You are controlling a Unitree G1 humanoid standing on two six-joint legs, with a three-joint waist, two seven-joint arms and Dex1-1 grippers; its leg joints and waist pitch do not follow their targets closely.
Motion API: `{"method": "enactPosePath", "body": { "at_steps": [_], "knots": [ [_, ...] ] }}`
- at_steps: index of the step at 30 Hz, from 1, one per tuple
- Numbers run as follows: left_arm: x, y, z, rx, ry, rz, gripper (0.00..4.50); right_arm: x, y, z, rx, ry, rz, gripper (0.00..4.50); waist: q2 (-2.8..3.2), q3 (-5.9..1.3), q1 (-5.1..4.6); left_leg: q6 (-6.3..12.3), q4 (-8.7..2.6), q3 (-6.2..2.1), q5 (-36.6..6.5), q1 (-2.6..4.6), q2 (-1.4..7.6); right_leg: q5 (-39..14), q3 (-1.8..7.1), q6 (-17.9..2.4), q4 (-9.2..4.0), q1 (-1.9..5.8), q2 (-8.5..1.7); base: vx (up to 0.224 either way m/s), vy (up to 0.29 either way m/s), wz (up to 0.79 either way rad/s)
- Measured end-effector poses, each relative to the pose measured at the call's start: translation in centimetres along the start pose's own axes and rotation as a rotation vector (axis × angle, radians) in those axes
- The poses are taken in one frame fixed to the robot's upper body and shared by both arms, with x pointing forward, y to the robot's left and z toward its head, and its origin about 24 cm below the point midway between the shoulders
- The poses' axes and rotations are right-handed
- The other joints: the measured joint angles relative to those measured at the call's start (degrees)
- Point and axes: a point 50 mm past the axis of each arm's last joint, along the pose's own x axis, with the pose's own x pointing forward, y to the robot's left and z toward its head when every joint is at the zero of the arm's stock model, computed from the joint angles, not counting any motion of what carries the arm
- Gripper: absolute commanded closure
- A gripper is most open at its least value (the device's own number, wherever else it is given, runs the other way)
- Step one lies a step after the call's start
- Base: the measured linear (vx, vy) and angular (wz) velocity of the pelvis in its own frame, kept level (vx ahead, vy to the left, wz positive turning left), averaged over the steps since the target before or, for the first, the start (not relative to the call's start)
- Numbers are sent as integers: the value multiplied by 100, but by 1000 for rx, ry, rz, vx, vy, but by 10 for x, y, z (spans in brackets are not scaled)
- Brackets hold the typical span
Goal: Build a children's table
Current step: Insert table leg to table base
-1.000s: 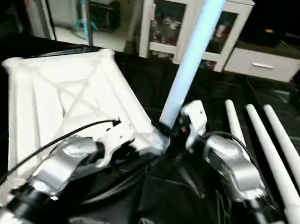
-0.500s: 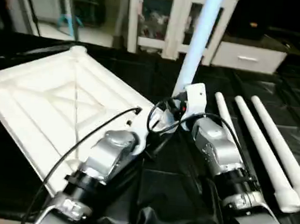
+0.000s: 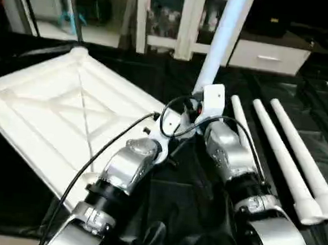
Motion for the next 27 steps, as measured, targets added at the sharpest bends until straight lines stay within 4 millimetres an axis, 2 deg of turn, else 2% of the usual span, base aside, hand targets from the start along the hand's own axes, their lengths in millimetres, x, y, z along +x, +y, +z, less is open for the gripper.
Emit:
{"method": "enactPosePath", "body": {
  "at_steps": [1,2,3,4,5,6,7,8,9,11,14,20,27],
  "knots": [
    [1,1,0,2,4,0,450,0,-1,0,3,-5,0,267,-2,1,-11,-1,-11,40,1,0,-2,4,40,-12,28,-8,5,0,0,0],
    [1,1,1,3,3,-1,450,0,-1,-1,7,-11,2,211,-27,9,-17,-1,-48,141,0,24,0,26,84,-53,63,-27,0,0,0,0],
    [1,2,1,5,2,-1,450,0,-2,0,14,-16,3,197,-50,15,-21,0,-96,211,0,44,-2,43,145,-83,76,-44,-16,4,-43,23],
    [1,3,1,8,-1,1,450,0,-3,-2,22,-11,10,195,-76,21,-14,-1,-110,255,-4,64,-6,41,170,-79,65,-108,-32,4,-50,8],
    [1,3,3,12,-9,2,450,-2,-5,-12,34,29,15,189,-68,47,18,-4,-100,246,-39,60,7,47,137,-67,41,-111,-51,4,-50,8],
    [0,5,4,16,-13,4,450,-5,-5,-21,51,51,27,177,-27,65,52,-1,-79,169,-40,34,6,51,71,-61,5,-70,-51,64,4,-23],
    [-1,6,6,20,-19,0,450,-5,-4,-20,56,39,38,165,16,85,66,-4,-48,111,-33,9,15,53,16,-57,-16,-63,-47,73,45,-33],
    [-1,8,6,23,-19,0,450,-5,-4,-19,57,40,55,165,35,80,50,-51,-42,70,14,-5,17,58,-2,-55,-17,-66,-29,73,45,-33],
    [-2,9,6,25,-19,3,450,-6,-5,-19,60,46,65,150,34,80,32,-73,-39,63,78,-10,22,65,3,-60,-2,-69,-22,0,0,0],
    [-3,10,6,28,-20,-4,450,-8,-7,-21,62,48,84,135,32,83,22,-73,-36,114,78,-8,7,129,67,-94,2,-92,-24,0,0,0],
    [-4,14,6,33,-25,-8,450,-11,-10,-23,59,56,108,99,32,83,33,-73,-38,160,78,-9,6,186,114,-117,2,-122,-25,0,0,0],
    [-9,22,6,68,-25,-33,450,-25,-22,-15,56,20,163,55,32,83,46,-71,-32,186,79,-7,5,298,148,-116,5,-134,-24,0,0,0],
    [-21,26,3,149,-21,-123,450,-49,-35,6,32,-44,240,12,35,81,140,-1,-30,205,177,-6,13,511,170,-110,32,-138,-23,0,0,0]
  ]
}}
